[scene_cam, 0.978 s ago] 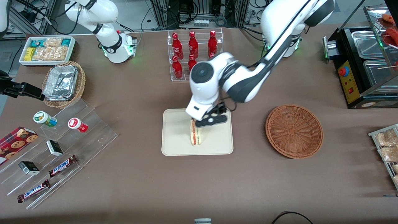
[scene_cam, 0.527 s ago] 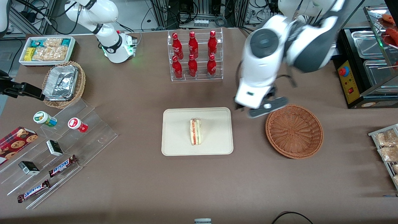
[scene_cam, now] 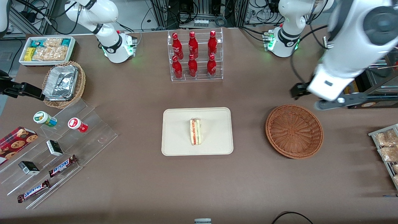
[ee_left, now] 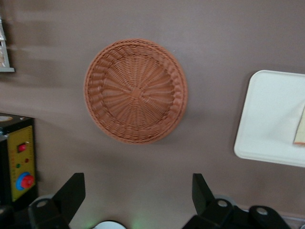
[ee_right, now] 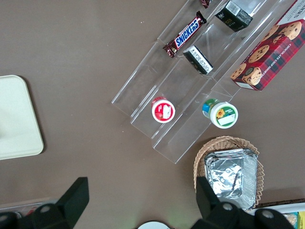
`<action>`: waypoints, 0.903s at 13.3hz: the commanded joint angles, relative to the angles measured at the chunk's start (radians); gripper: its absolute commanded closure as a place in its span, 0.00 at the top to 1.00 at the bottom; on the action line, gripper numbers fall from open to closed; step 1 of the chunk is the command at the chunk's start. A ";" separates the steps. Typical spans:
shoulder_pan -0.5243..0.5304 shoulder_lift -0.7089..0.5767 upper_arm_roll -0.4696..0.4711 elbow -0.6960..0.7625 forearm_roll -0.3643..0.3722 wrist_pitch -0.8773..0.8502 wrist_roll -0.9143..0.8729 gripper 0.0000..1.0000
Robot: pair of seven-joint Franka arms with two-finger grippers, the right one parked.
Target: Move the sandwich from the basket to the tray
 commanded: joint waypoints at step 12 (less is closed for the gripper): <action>-0.173 -0.076 0.445 0.000 -0.060 -0.094 0.460 0.99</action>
